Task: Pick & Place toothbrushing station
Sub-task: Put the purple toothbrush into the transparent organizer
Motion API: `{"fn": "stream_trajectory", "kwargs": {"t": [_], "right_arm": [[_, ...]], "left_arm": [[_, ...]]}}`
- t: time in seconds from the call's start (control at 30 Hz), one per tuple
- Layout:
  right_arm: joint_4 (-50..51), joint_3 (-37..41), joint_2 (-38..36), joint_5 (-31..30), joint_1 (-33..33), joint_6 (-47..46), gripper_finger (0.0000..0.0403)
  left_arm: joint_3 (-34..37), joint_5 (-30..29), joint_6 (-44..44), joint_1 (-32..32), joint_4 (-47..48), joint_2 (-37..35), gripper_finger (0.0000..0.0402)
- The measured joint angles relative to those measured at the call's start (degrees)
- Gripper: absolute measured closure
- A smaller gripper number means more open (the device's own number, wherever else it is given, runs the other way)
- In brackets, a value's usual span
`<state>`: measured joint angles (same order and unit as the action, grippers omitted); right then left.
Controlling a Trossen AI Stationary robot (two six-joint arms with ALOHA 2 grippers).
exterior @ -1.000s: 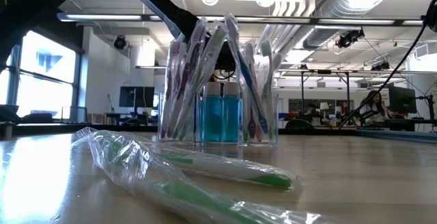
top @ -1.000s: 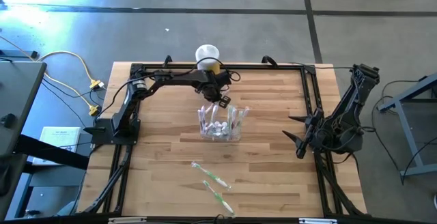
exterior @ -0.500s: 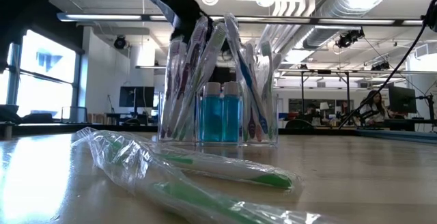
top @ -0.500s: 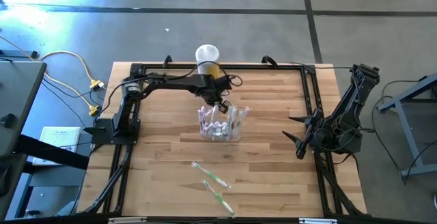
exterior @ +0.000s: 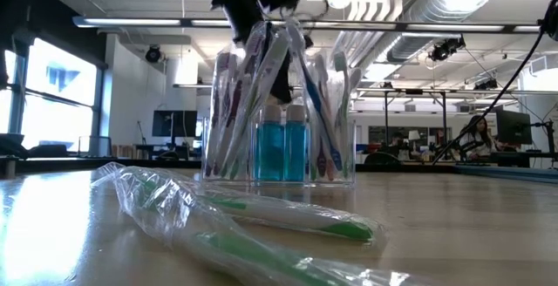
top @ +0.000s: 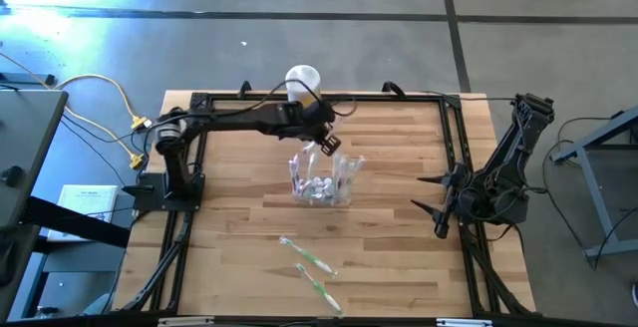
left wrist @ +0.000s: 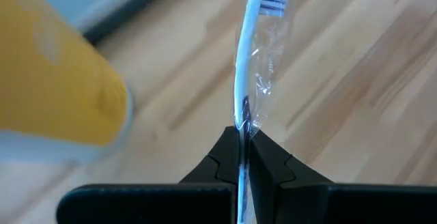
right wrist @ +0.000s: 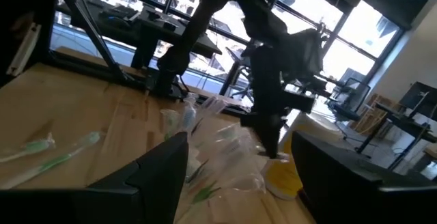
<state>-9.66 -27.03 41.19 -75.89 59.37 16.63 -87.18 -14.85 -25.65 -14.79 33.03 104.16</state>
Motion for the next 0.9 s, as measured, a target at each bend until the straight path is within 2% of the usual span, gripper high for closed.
{"fn": "stream_trajectory", "kwargs": {"t": [0.2, 0.33, 0.4, 0.57, 0.7, 0.8, 0.9], "right_arm": [[-0.05, 0.0, 0.02, 3.51, -0.01, -0.4, 0.0149], [-0.14, 0.0, 0.02, 8.09, -0.02, -0.52, 0.0149], [-0.15, 0.0, 0.23, 10.2, 0.0, -1.86, 0.0149], [0.08, 0.0, 1.17, 15.18, -0.02, -7.18, 0.0149], [0.12, 0.0, 2.75, 16.37, -0.04, -10.97, 0.0149], [-0.03, 0.0, 4.35, 16.39, -0.02, -14.73, 0.0149], [0.01, 0.0, 6.5, 17.83, -0.05, -18.23, 0.0149]], "left_arm": [[-0.08, -4.94, 6.59, 0.0, -4.38, -6.25, 0.04], [-0.19, -4.85, 11.75, 0.99, -6.23, -11.58, 0.04], [-0.11, -3.72, 14.24, 2.7, -3.89, -14.97, 0.04], [-0.19, -4.31, 15.45, 10.62, -2.31, -23.62, 0.04], [1.99, -8.24, 15.8, 18.48, -3.73, -27.62, 0.04], [7.02, -12.92, 13.45, 24.04, -4.39, -29.25, 0.04], [16.54, -17.85, 11.24, 30.43, -13.38, -30.46, 0.04]]}}
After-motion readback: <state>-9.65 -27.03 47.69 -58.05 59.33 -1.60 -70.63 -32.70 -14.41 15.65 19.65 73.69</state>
